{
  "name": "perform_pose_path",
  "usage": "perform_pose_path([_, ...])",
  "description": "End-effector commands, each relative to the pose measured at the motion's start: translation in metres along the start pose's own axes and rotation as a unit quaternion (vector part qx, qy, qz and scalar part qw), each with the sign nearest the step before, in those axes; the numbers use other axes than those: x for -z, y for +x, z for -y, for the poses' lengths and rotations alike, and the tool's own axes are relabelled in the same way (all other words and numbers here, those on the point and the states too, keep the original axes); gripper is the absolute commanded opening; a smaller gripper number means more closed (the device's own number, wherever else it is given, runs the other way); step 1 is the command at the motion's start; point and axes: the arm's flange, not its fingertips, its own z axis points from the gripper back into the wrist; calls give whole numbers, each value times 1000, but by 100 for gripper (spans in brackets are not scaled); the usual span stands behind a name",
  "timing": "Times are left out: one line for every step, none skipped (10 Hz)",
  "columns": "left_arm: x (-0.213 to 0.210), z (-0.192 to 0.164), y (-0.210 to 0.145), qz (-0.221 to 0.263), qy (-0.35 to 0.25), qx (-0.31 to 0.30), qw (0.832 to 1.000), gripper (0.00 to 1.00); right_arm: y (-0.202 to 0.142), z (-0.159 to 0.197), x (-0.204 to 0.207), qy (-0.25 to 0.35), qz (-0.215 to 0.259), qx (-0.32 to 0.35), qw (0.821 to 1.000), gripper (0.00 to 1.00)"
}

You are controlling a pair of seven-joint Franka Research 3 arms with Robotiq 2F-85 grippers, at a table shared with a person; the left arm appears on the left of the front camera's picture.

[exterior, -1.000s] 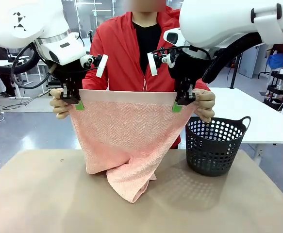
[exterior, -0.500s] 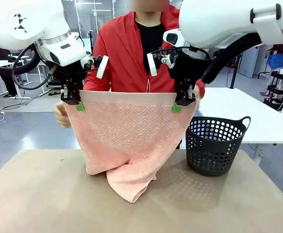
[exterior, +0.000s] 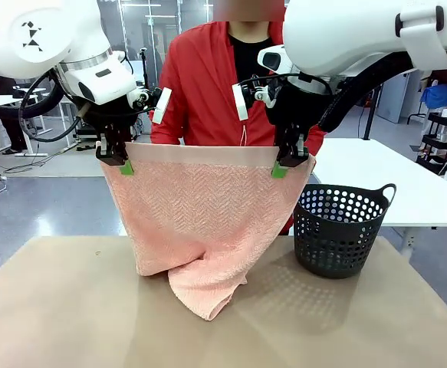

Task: Fold the towel.
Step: Release the end of the 100 cm Hotel Towel you were holding and grab the top end of the folded side.

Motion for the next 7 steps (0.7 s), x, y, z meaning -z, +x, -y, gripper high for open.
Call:
perform_pose_path([-2,-1,0,-1,-2,0,1000,0,-1,1,-2,-4,-1,0,1000,0])
perform_pose_path([-2,-1,0,-1,-2,0,1000,0,-1,1,-2,-4,-1,0,1000,0])
perform_pose_path([-2,-1,0,-1,-2,0,1000,0,-1,1,-2,-4,-1,0,1000,0])
perform_pose_path([-2,-1,0,-1,-2,0,1000,0,-1,1,-2,-4,-1,0,1000,0])
perform_pose_path([-2,-1,0,-1,-2,0,1000,0,-1,1,-2,-4,-1,0,1000,0])
perform_pose_path([-2,-1,0,-1,-2,0,1000,0,-1,1,-2,-4,-1,0,1000,0])
perform_pose_path([-2,-1,0,-1,-2,0,1000,0,-1,1,-2,-4,-1,0,1000,0])
